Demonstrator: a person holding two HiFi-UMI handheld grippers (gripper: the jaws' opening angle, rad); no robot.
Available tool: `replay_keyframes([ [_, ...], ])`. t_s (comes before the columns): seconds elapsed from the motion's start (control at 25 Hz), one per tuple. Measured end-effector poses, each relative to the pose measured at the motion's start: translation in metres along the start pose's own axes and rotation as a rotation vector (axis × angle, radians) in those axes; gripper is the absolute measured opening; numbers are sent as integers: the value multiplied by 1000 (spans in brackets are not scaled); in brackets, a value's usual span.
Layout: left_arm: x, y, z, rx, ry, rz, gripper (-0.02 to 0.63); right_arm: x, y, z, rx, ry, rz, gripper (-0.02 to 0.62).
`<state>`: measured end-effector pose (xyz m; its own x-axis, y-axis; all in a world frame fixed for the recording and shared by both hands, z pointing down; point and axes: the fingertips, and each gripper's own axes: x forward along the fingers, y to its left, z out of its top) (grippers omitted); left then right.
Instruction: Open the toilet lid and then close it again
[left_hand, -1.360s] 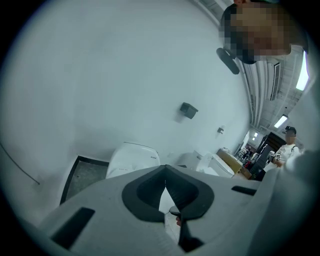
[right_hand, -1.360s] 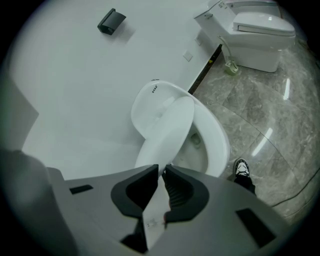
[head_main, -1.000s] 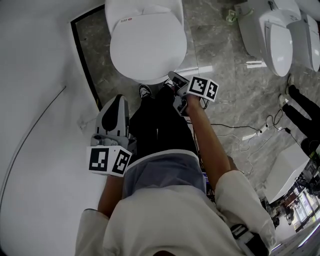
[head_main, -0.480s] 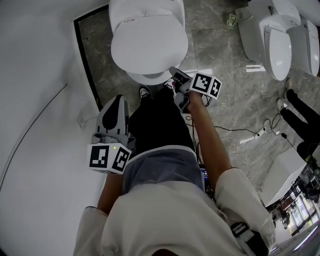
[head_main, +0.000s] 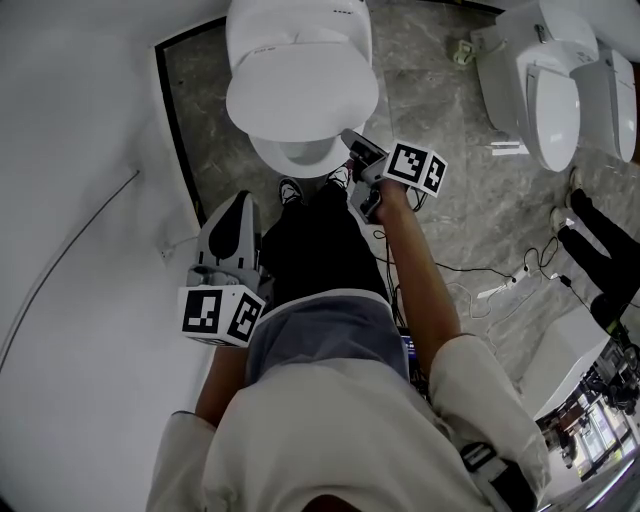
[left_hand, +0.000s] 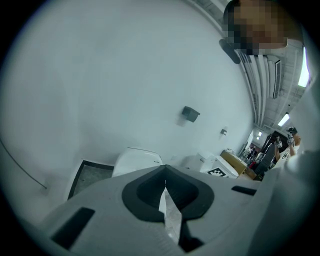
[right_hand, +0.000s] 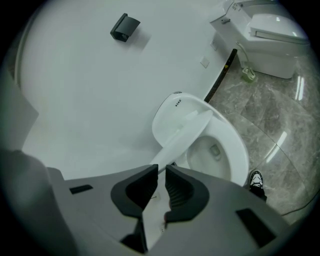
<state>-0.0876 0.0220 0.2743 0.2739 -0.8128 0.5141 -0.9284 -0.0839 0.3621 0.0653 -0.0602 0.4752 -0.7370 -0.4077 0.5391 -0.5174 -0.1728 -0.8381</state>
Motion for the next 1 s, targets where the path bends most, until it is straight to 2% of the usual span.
replay_keyframes([
  [0.44,3,-12,-3,24,14,-21,6,5,31,36,-37,-73,39,43],
  [0.64,4,-26,-7,27,24,-46,6,6,41,50,-22,-95,60,43],
  [1.0,2,-14,-5,16,15,-16,6,15,65,77,-30,-123,93,43],
])
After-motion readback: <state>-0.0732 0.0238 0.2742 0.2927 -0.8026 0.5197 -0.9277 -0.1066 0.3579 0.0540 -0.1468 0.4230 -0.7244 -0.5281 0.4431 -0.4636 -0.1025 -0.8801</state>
